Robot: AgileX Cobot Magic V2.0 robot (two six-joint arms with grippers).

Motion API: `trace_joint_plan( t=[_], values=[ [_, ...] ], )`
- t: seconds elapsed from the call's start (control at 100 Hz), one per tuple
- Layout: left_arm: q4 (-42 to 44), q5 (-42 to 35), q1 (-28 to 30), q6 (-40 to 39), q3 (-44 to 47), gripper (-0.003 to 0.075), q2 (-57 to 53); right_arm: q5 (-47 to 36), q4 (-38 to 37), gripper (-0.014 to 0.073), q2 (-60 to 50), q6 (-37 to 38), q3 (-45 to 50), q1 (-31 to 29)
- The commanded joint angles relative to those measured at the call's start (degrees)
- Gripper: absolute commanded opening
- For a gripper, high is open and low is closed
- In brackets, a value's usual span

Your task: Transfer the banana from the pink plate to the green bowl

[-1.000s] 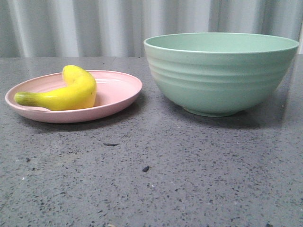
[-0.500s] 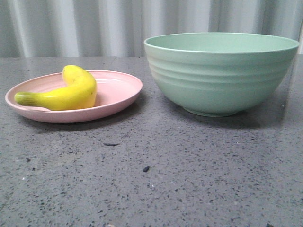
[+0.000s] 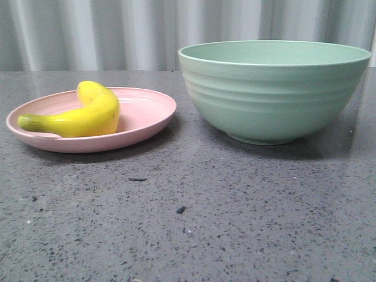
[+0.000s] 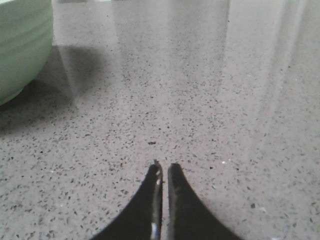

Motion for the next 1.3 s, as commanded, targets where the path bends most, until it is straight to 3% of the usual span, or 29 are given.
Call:
trace_joint_plan(
  t=[0.0,0.92,1.04,1.29],
  values=[
    [-0.64,-5.07,0.12,-0.44,0.52,-0.002,-1.63,-5.5,0.27,-0.0062,-0.98,-0.25,1.33,-0.31],
    [-0.43,-9.78,0.12,-0.44,0.52,-0.002,-1.63,-18.41,2.25,-0.0062,-0.98,-0.21,1.33,-0.31],
    [-1.48,-10.27,0.12,-0.44,0.11,-0.002,-1.63,-18.09,4.01,-0.0062,-0.98,-0.21,0.8,-0.31],
    [-1.79,-9.19,0.12,-0.44,-4.44,-0.002,2.46,-8.76,4.02,-0.0062,1.85,-0.21,-6.51,-0.31]
  ],
)
